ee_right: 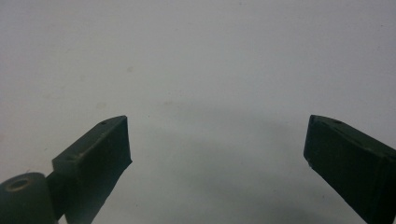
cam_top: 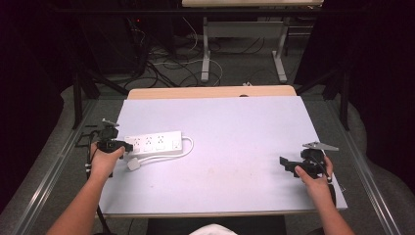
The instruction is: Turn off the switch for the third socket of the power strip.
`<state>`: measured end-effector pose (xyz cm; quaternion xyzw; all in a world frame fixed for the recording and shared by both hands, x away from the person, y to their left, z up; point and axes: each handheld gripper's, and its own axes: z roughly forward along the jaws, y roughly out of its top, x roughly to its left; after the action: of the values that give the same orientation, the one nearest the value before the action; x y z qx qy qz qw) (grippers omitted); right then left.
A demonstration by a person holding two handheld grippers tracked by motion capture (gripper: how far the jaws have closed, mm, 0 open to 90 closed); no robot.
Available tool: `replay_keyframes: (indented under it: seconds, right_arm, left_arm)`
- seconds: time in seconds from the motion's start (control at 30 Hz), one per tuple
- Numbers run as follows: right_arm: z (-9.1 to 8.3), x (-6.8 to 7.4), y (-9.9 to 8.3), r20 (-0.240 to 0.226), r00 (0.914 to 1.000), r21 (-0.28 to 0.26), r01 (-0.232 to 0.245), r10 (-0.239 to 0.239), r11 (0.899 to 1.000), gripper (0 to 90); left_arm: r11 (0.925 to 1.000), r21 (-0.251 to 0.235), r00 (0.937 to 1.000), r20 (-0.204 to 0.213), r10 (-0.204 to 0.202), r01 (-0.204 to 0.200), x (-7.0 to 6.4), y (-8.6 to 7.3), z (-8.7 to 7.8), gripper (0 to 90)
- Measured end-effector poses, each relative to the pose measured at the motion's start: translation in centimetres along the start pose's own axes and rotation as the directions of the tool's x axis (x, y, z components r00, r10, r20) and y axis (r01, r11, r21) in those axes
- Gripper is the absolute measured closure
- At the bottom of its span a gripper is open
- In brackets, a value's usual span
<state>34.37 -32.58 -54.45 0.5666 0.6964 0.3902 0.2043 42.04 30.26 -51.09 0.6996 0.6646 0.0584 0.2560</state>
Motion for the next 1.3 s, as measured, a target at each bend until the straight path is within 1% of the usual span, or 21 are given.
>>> replay_keyframes:
  seconds: [0.1,0.17,0.3,0.33,0.37,0.4,0.43,0.5,0.57,0.6,0.63,0.8,0.83,0.87,0.9,1.03,1.13,1.17,1.23,1.27,1.3]
  right_arm:
    - [0.3,0.1,0.1,-0.007,0.9999,0.0,0.009,-0.009,1.0,6.8]
    - [0.3,0.2,0.1,-0.009,0.9999,-0.001,0.012,-0.012,1.0,6.8]
    - [0.3,0.3,0.2,-0.009,0.9998,0.002,0.015,-0.015,1.0,6.9]
    - [0.3,0.3,0.2,-0.009,0.9998,0.002,0.015,-0.015,1.0,6.9]
    - [0.3,0.4,0.2,-0.011,0.9998,0.0,0.017,-0.017,1.0,7.0]
    - [0.3,0.4,0.2,-0.011,0.9998,0.0,0.017,-0.017,1.0,7.0]
    - [0.3,0.5,0.3,-0.013,0.9999,0.003,0.011,-0.011,1.0,7.0]
    - [0.4,0.5,0.2,-0.012,0.9996,0.001,0.024,-0.024,1.0,7.0]
    - [0.4,0.5,0.2,-0.012,0.9996,0.002,0.025,-0.025,1.0,7.0]
    - [0.4,0.5,0.2,-0.011,0.9997,0.003,0.023,-0.023,1.0,7.1]
    - [0.4,0.5,0.2,-0.011,0.9997,0.003,0.023,-0.023,1.0,7.1]
    - [0.4,0.4,0.3,-0.009,0.9996,0.002,0.026,-0.026,1.0,7.1]
    - [0.4,0.4,0.3,-0.011,0.9995,0.0,0.029,-0.029,1.0,7.1]
    - [0.3,0.5,0.3,-0.009,0.9995,-0.001,0.03,-0.03,1.0,7.1]
    - [0.3,0.5,0.3,-0.009,0.9995,-0.001,0.029,-0.029,1.0,7.1]
    - [0.3,0.5,0.3,-0.008,0.9995,0.0,0.029,-0.029,1.0,7.1]
    - [0.3,0.5,0.2,-0.005,0.9997,0.001,0.022,-0.022,1.0,7.1]
    - [0.3,0.5,0.2,-0.005,0.9997,0.001,0.022,-0.022,1.0,7.1]
    - [0.3,0.5,0.2,-0.004,0.9998,0.002,0.02,-0.02,1.0,7.1]
    - [0.3,0.5,0.2,-0.007,0.9998,0.003,0.019,-0.019,1.0,7.1]
    - [0.3,0.5,0.2,-0.007,0.9998,0.004,0.019,-0.019,1.0,7.1]
  left_arm:
    - [0.9999,-0.007,1.0,0.003,0.008,-0.008,0.0,-0.2,-0.2,75.4]
    - [0.9995,-0.029,0.9999,-0.005,0.009,-0.009,-0.2,-0.4,-0.3,74.1]
    - [0.9991,-0.028,0.9993,0.017,0.033,-0.033,-0.4,-0.5,-0.6,66.9]
    - [0.9984,-0.043,0.9993,0.009,0.035,-0.035,-0.5,-0.6,-0.5,66.9]
    - [0.9984,-0.029,0.9987,0.017,0.049,-0.048,-0.6,-0.6,-0.7,64.9]
    - [0.9974,-0.06,0.999,0.011,0.042,-0.042,-0.8,-0.8,-0.6,64.9]
    - [0.9971,-0.05,0.9982,0.012,0.059,-0.058,-0.8,-0.7,-0.8,62.8]
    - [0.9968,-0.056,0.9982,0.017,0.058,-0.057,-1.0,-0.8,-0.9,60.5]
    - [0.9946,-0.076,0.997,0.025,0.073,-0.071,-1.1,-0.9,-0.9,57.0]
    - [0.992,-0.105,0.9973,0.015,0.073,-0.071,-1.2,-1.0,-0.8,55.2]
    - [0.9927,-0.089,0.9963,0.019,0.083,-0.081,-1.3,-0.9,-1.0,55.2]
    - [0.9866,-0.119,0.9937,0.001,0.112,-0.111,-1.5,-1.0,-1.2,48.1]
    - [0.9833,-0.145,0.9939,-0.007,0.11,-0.11,-1.7,-1.0,-1.1,46.7]
    - [0.9834,-0.135,0.9925,-0.006,0.122,-0.122,-1.6,-0.9,-1.3,44.4]
    - [0.98,-0.156,0.9923,-0.012,0.123,-0.123,-1.7,-1.0,-1.2,43.4]
    - [0.9765,-0.149,0.9878,-0.02,0.155,-0.156,-1.8,-0.8,-1.6,41.2]
    - [0.9697,-0.166,0.9838,-0.032,0.177,-0.179,-1.9,-0.8,-1.9,39.9]
    - [0.9647,-0.185,0.9822,-0.036,0.184,-0.188,-1.9,-0.8,-1.8,39.8]
    - [0.9622,-0.181,0.979,-0.034,0.201,-0.204,-1.9,-0.7,-2.0,38.6]
    - [0.9591,-0.192,0.9782,-0.033,0.205,-0.207,-1.9,-0.7,-2.1,37.7]
    - [0.9528,-0.218,0.9774,-0.041,0.208,-0.211,-1.9,-0.7,-2.0,36.9]
